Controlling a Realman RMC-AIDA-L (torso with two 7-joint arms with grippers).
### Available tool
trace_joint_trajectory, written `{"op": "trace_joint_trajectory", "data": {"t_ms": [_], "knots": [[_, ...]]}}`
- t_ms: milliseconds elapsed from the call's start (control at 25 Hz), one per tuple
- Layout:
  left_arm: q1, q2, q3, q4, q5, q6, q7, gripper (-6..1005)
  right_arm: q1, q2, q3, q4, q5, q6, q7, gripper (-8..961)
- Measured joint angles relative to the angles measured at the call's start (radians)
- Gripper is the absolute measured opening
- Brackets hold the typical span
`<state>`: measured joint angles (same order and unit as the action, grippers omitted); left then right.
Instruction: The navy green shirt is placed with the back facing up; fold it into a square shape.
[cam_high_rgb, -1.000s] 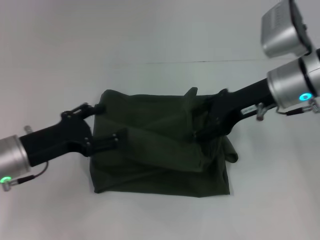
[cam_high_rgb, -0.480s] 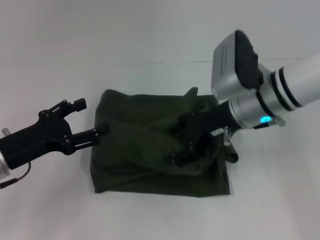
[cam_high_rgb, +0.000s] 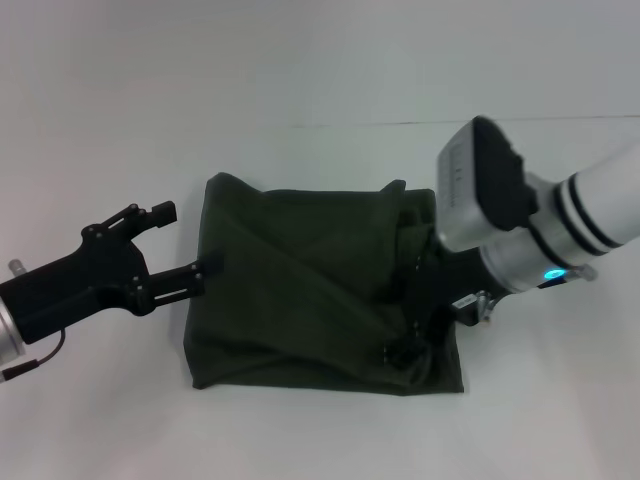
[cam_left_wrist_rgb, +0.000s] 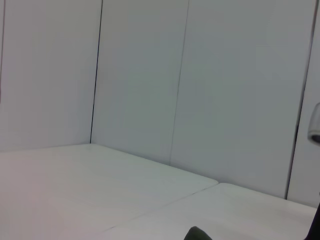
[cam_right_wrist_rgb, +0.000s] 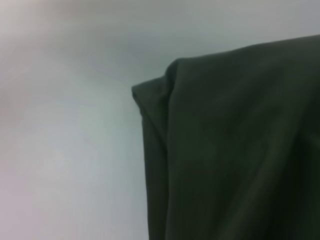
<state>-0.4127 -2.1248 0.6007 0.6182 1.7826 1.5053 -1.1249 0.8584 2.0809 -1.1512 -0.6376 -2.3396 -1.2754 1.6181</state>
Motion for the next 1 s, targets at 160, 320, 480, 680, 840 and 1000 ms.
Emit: {"op": "trace_joint_trajectory", "data": {"t_ms": [160,320,480,680,840,1000], "knots": [[-0.004,0.001,0.001,-0.001,0.0,0.004,-0.005,947,-0.034,-0.015,0.116,-0.087,0.06,-0.088,-0.002,874],[-0.006,0.002,0.0,-0.001,0.0,0.005,-0.007,947,-0.042,-0.036,0.225,-0.115,0.118,-0.124,0.035,874],[-0.007,0.003,0.0,-0.001,0.0,0.006,-0.013,947,-0.034,-0.038,0.235,-0.108,0.1,-0.006,0.199,874],[-0.01,0.003,0.001,-0.001,0.0,0.006,-0.016,947,-0.003,-0.043,0.23,-0.1,0.019,0.053,0.457,874],[-0.01,0.003,0.001,-0.001,0.0,0.006,-0.015,947,0.008,-0.065,0.226,-0.076,-0.018,0.052,0.578,874],[-0.011,0.003,0.002,-0.002,0.001,0.006,-0.012,947,0.018,-0.088,0.225,-0.016,-0.034,0.058,0.636,875]]}}
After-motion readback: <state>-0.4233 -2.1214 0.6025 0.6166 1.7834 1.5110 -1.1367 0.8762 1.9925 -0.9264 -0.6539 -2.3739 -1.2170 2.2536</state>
